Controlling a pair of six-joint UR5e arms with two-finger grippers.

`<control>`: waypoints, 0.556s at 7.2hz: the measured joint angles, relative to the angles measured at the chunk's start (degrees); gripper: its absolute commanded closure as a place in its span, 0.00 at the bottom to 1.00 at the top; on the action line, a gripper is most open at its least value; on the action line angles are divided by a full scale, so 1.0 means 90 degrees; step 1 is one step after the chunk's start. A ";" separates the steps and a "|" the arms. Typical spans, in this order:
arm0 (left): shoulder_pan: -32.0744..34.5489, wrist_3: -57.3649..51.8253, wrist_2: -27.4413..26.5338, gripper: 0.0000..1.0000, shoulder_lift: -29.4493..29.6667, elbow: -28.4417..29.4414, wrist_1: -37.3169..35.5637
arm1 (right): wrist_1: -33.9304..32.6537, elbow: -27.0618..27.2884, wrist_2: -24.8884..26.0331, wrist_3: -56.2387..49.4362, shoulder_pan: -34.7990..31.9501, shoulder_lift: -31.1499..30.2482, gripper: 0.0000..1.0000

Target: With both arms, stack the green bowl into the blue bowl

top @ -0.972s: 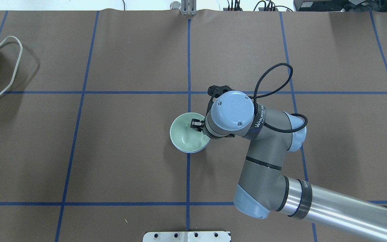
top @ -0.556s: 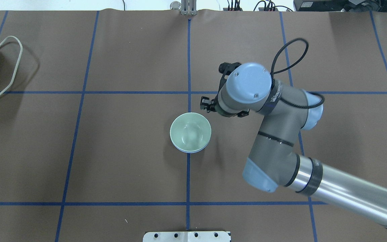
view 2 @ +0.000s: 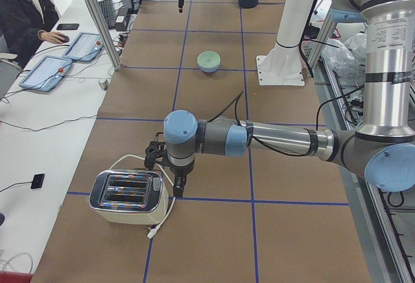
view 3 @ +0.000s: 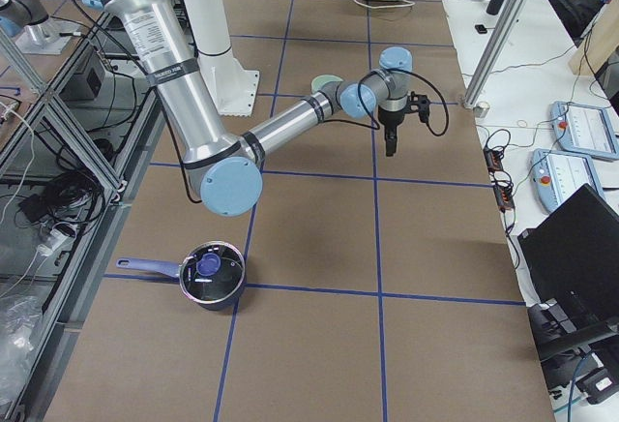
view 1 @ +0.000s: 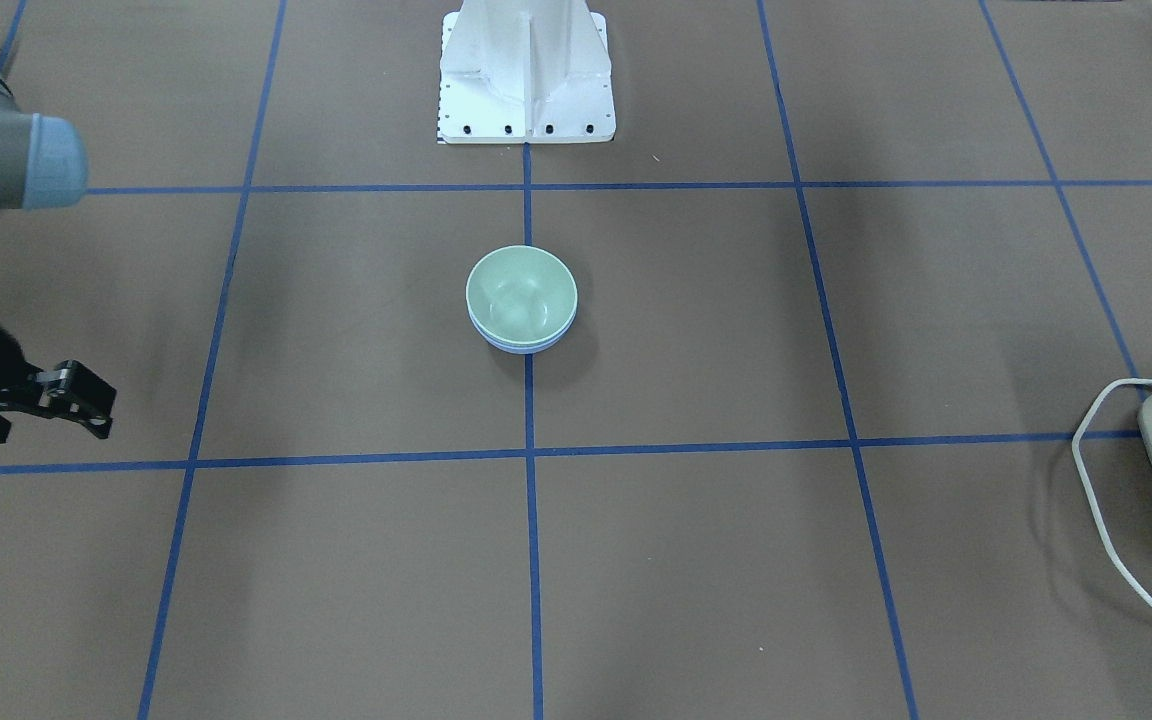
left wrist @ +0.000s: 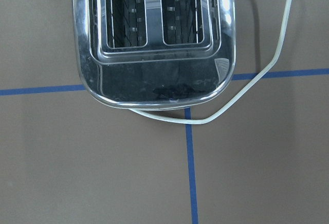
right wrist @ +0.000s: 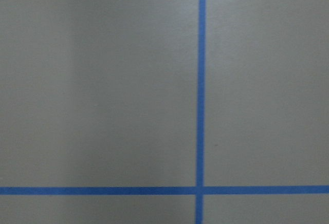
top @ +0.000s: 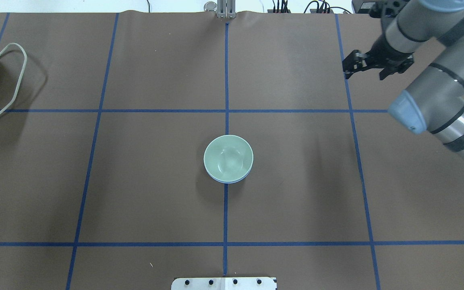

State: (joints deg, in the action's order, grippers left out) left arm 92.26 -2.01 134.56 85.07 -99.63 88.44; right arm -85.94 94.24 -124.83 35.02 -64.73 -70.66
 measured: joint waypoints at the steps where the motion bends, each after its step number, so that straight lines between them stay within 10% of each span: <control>1: 0.0001 -0.0020 -0.0020 0.01 -0.0125 0.0023 -0.0002 | 0.0030 -0.0021 -0.0138 -0.0661 -0.0381 -0.0487 0.00; 4: -0.0003 -0.0080 -0.0034 0.01 -0.0244 -0.0020 0.0000 | 0.0099 0.0055 -0.0473 -0.2308 -0.1635 -0.2070 0.00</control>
State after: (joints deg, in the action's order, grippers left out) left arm 92.24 -2.73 134.26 82.87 -99.81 88.44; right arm -85.05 94.73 -129.09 14.24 -79.44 -89.29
